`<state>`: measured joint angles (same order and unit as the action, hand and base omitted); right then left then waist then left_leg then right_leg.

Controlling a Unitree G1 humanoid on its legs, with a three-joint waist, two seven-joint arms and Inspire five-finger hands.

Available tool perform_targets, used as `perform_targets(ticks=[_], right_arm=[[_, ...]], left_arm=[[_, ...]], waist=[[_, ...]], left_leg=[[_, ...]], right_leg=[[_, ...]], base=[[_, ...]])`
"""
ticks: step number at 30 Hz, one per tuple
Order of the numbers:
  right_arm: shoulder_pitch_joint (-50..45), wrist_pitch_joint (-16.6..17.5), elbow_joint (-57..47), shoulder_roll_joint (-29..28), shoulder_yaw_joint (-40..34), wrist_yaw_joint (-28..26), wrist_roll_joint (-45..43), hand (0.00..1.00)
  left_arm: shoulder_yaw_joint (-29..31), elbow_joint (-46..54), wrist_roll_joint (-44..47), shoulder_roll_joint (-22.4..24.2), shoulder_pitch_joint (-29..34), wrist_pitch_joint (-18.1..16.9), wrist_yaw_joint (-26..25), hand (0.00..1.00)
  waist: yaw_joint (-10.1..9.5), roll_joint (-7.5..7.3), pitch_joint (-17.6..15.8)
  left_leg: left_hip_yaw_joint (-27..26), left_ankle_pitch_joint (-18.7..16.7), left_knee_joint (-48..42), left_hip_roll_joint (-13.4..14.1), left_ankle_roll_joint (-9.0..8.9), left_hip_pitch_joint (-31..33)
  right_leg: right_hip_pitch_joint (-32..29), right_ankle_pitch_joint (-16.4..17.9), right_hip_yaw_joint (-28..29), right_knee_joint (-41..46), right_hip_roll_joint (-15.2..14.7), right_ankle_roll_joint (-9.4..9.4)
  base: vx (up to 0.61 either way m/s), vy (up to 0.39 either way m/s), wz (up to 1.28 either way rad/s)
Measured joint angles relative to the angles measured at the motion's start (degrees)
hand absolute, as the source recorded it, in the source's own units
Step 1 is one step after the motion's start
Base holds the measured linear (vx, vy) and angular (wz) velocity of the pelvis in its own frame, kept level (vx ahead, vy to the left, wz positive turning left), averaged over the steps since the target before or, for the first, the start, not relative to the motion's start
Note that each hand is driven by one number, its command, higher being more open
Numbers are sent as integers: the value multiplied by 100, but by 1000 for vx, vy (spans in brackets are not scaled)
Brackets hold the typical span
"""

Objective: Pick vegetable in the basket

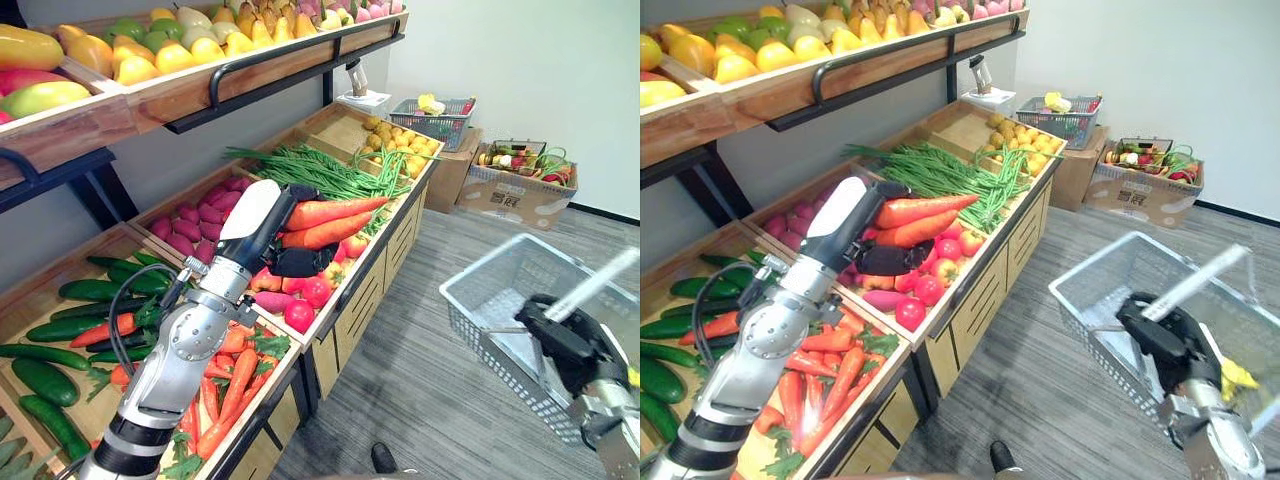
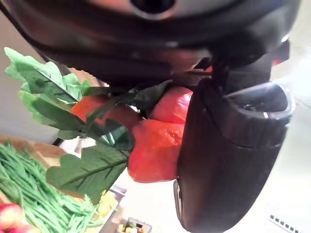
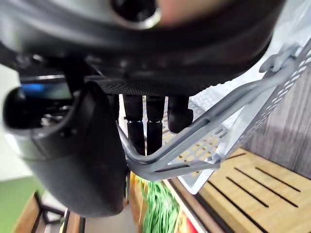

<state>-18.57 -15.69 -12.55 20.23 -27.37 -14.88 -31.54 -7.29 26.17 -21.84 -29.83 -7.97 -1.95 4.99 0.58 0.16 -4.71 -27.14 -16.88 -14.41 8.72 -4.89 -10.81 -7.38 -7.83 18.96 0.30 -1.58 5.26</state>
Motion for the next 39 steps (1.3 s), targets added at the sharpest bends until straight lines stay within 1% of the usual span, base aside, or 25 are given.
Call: perform_targets(ticks=[2,4,5,6,8,9,10,13,16,17,20,23,26,28,34,36,39], right_arm=[[5,-46,-186,74,206,-237,1,0],[32,-138,-270,193,417,-453,1,0],[51,-206,-292,304,574,-570,6,0],[107,-287,-292,373,724,-692,13,0],[209,-415,-292,507,932,-889,55,0],[237,-454,-291,565,1010,-1007,69,0],[308,-565,-291,727,1176,-1197,120,0],[474,-682,-291,951,1334,-1456,231,0],[534,-707,-291,1076,1397,-1574,417,0],[543,-735,-290,1247,1523,-1646,501,0],[561,-802,-290,1377,1647,-1764,501,0],[632,-815,-289,1414,1798,-1802,501,0],[831,-828,-288,1609,2021,-1758,506,0],[957,-828,-289,1640,2094,-1705,511,0],[1457,-827,-290,1696,2196,-1266,740,0],[1651,-827,-289,1877,2196,-1082,798,0],[1857,-827,-289,2073,2196,-950,793,0]], left_arm=[[1,107,-3,-5,1,-95,0,0],[25,132,-4,-28,2,-211,0,0],[62,136,-4,-40,1,-276,-1,0],[146,144,-4,-76,-3,-350,-9,0],[195,144,-1,-215,-74,-398,-41,0],[195,144,0,-281,-115,-431,-59,0],[194,143,15,-341,-197,-466,-64,0],[189,143,113,-418,-381,-592,-82,0],[188,145,140,-435,-519,-695,-96,0],[172,145,140,-478,-600,-770,-98,0],[85,206,146,-583,-714,-871,-113,0],[52,297,147,-684,-748,-1015,-104,0],[-210,305,147,-695,-971,-1073,-56,0],[-369,305,148,-696,-1088,-1124,-19,0],[-564,341,217,-804,-1164,-1191,44,0],[-570,341,217,-865,-1164,-1212,44,0],[-574,341,237,-897,-1164,-1256,44,0]], waist=[[-22,-67,53],[-27,-100,164],[-28,-93,243],[-28,-97,291],[-28,-103,300],[-28,-104,300],[-32,-104,300],[-33,-103,301],[-36,-104,303],[-34,-114,311],[-34,-147,355],[-15,-151,394],[-11,-128,429],[-12,-125,445],[-8,-116,489],[-9,-117,490],[-15,-118,492]], left_leg=[[0,-8,-23,5,-22,-8],[0,-40,-109,39,-97,-13],[2,-69,-144,68,-115,-16],[5,-90,-160,89,-131,-17],[15,-106,-162,108,-139,-21],[32,-107,-160,116,-139,-21],[46,-107,-151,125,-139,-21],[53,-106,-132,135,-139,-21],[52,-106,-124,132,-139,-18],[54,-106,-101,132,-139,-33],[52,-105,-96,132,-141,-23],[37,-88,-87,135,-168,-19],[24,-83,-80,136,-175,-23],[11,-83,-79,137,-176,-25],[-69,-83,-90,136,-177,-53],[-91,-83,-91,137,-179,-74],[-180,-85,-87,145,-184,-116]], right_leg=[[-11,-19,-76,34,-9,-31],[-38,-147,-211,105,-10,-204],[-31,-206,-283,107,-6,-189],[-15,-253,-292,64,3,-122],[21,-320,-308,-25,5,-24],[23,-332,-324,-56,4,-9],[42,-372,-337,-111,4,39],[60,-406,-351,-146,14,40],[74,-411,-353,-148,12,41],[119,-417,-357,-183,9,40],[164,-483,-358,-323,-6,22],[168,-515,-355,-387,-4,8],[169,-545,-350,-396,0,32],[167,-550,-341,-397,5,34],[159,-577,-271,-405,27,16],[160,-582,-239,-404,41,5],[160,-589,-176,-404,70,-8]], base=[[27,45,-5],[51,51,-2],[70,45,-6],[72,39,-7],[66,24,-2],[80,25,4],[67,20,4],[41,15,0],[12,8,0],[0,0,0],[0,0,0],[31,24,-3],[22,14,-1],[9,10,-2],[18,23,-6],[20,21,-7],[24,23,-11]])
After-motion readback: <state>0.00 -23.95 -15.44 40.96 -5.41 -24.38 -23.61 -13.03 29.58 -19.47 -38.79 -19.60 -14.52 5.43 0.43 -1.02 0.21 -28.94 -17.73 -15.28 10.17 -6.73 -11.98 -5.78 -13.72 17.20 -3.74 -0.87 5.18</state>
